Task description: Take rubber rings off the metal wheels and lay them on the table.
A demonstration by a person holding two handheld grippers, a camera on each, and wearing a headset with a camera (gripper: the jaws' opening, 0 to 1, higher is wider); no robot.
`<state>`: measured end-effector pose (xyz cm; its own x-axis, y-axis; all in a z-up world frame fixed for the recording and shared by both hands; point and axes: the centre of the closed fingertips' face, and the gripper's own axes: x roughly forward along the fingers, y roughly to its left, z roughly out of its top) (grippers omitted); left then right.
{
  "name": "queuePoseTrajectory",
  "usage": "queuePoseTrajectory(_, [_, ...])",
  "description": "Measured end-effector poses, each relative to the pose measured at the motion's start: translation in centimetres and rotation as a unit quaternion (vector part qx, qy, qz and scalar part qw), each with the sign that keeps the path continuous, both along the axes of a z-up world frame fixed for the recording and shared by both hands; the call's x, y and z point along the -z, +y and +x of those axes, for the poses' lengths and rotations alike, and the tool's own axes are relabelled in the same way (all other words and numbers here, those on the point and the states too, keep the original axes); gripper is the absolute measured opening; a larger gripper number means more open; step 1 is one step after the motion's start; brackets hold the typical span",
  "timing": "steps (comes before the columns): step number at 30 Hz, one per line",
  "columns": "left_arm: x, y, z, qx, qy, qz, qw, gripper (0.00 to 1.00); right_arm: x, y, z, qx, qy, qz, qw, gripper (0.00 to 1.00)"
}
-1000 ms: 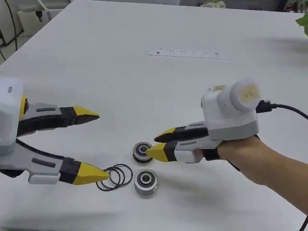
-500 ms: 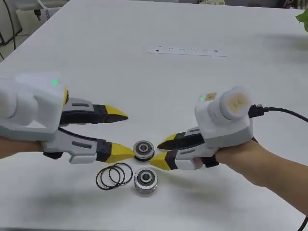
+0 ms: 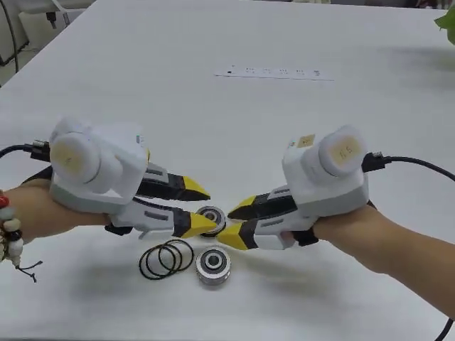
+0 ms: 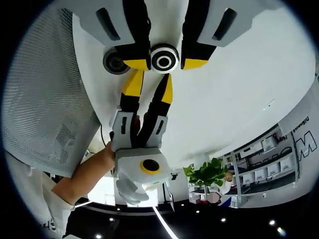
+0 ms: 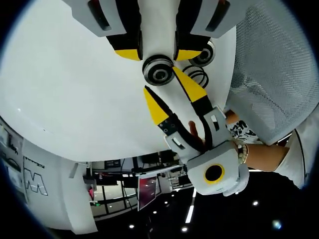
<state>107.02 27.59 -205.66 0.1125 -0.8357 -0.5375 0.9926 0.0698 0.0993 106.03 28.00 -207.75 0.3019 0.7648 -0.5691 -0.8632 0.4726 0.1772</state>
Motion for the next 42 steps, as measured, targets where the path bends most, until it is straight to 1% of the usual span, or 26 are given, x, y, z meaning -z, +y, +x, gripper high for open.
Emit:
queuePoseTrajectory(3, [0.3, 0.1, 0.1, -0.008, 0.004, 0.004, 1.0000, 0.14, 0.0, 0.1, 0.0, -0.001, -0.002, 0.000, 1.0000, 0.22])
queuePoseTrajectory(4, [0.3, 0.0, 0.0, -0.010, 0.013, -0.003, 0.9999, 0.12, 0.0, 0.1, 0.0, -0.001, -0.001, 0.000, 1.0000, 0.21])
queuePoseTrajectory(5, [0.4, 0.0, 0.1, -0.016, 0.019, -0.003, 0.9997, 0.10, 0.0, 0.2, 0.0, -0.001, -0.001, 0.001, 1.0000, 0.21])
queuePoseTrajectory(6, [0.7, 0.3, 0.0, -0.013, 0.026, 0.006, 0.9996, 0.08, 0.0, 0.2, 0.0, -0.001, -0.001, 0.001, 1.0000, 0.21])
queuePoseTrajectory(7, [0.5, 0.0, -0.1, -0.015, 0.030, -0.005, 0.9994, 0.08, 0.0, 0.2, 0.0, 0.000, 0.001, 0.002, 1.0000, 0.21])
queuePoseTrajectory(8, [0.5, 0.0, -0.3, -0.010, 0.023, -0.004, 0.9997, 0.08, 0.1, 0.3, 0.1, 0.001, 0.002, 0.003, 1.0000, 0.20])
queuePoseTrajectory(9, [0.5, 0.0, -0.3, -0.010, 0.023, -0.003, 0.9997, 0.08, 0.1, 0.3, 0.1, 0.001, 0.004, 0.004, 1.0000, 0.20])
queuePoseTrajectory(10, [0.5, 0.1, -0.3, -0.013, 0.028, -0.003, 0.9995, 0.08, 0.1, 0.4, 0.1, 0.001, 0.005, 0.005, 1.0000, 0.19])
queuePoseTrajectory(11, [0.5, 0.1, -0.3, -0.013, 0.028, -0.003, 0.9995, 0.08, 0.2, 0.4, 0.1, 0.002, 0.007, 0.002, 1.0000, 0.19])
queuePoseTrajectory(14, [0.5, 0.1, -0.4, -0.010, 0.026, -0.005, 0.9996, 0.08, 0.2, 0.3, 0.1, 0.000, 0.001, -0.003, 1.0000, 0.17])
queuePoseTrajectory(18, [0.5, 0.1, -0.4, -0.011, 0.024, -0.007, 0.9996, 0.08, 0.1, 0.1, 0.1, -0.017, -0.026, -0.016, 0.9994, 0.14])
queuePoseTrajectory(19, [0.5, 0.2, -0.4, -0.012, 0.024, -0.008, 0.9996, 0.08, 0.1, 0.0, 0.0, -0.020, -0.029, -0.020, 0.9992, 0.11])
queuePoseTrajectory(20, [0.5, 0.2, -0.4, -0.012, 0.024, -0.008, 0.9996, 0.08, 0.2, -0.4, 0.2, -0.024, -0.040, -0.034, 0.9983, 0.04])
queuePoseTrajectory(21, [0.5, 0.2, -0.4, -0.011, 0.023, -0.007, 0.9996, 0.08, 0.1, -0.3, 0.2, -0.021, -0.041, -0.028, 0.9985, 0.01])
queuePoseTrajectory(22, [0.5, 0.1, -0.5, -0.011, 0.024, -0.008, 0.9996, 0.08, 0.2, -0.3, 0.1, -0.021, -0.036, -0.026, 0.9988, 0.01])
queuePoseTrajectory(25, [0.5, 0.1, -0.5, -0.012, 0.023, -0.008, 0.9996, 0.08, 0.2, -0.3, 0.2, -0.019, -0.037, -0.026, 0.9988, 0.00])
queuePoseTrajectory(27, [0.5, 0.1, -0.5, -0.011, 0.022, -0.009, 0.9997, 0.08, 0.2, -0.5, 0.4, -0.007, -0.038, -0.029, 0.9988, 0.00])
queuePoseTrajectory(28, [0.4, 0.1, -0.5, -0.011, 0.021, -0.009, 0.9997, 0.08, 0.2, -0.5, 0.4, 0.011, -0.017, -0.022, 0.9995, 0.00])
queuePoseTrajectory(31, [0.4, 0.1, -0.5, -0.015, 0.020, -0.013, 0.9996, 0.08, 0.2, -0.7, 0.6, 0.035, 0.014, -0.003, 0.9993, 0.00])
queuePoseTrajectory(33, [0.4, 0.1, -0.4, -0.017, 0.021, -0.017, 0.9995, 0.08, 0.1, -0.8, 0.6, 0.048, 0.033, 0.011, 0.9982, 0.00])
queuePoseTrajectory(34, [0.4, 0.0, -0.4, -0.017, 0.020, -0.018, 0.9995, 0.08, 0.1, -1.0, 0.6, 0.058, 0.050, 0.027, 0.9967, 0.00])
queuePoseTrajectory(35, [0.4, 0.0, -0.4, -0.016, 0.020, -0.018, 0.9995, 0.08, 0.1, -1.1, 0.6, 0.065, 0.060, 0.032, 0.9956, 0.00])
queuePoseTrajectory(36, [0.4, 0.0, -0.5, -0.016, 0.019, -0.018, 0.9995, 0.08, 0.1, -1.2, 0.7, 0.065, 0.059, 0.032, 0.9956, 0.00])
queuePoseTrajectory(38, [0.4, -0.1, -0.5, -0.016, 0.017, -0.017, 0.9996, 0.08, 0.1, -1.2, 0.7, 0.071, 0.068, 0.038, 0.9944, 0.00])
queuePoseTrajectory(40, [0.4, -0.1, -0.5, -0.016, 0.016, -0.017, 0.9996, 0.08, -0.1, -1.3, 0.7, 0.083, 0.085, 0.056, 0.9914, 0.00])
queuePoseTrajectory(42, [0.4, -0.1, -0.5, -0.018, 0.014, -0.016, 0.9996, 0.08, -0.6, -1.2, 0.8, 0.096, 0.101, 0.080, 0.9870, 0.00])
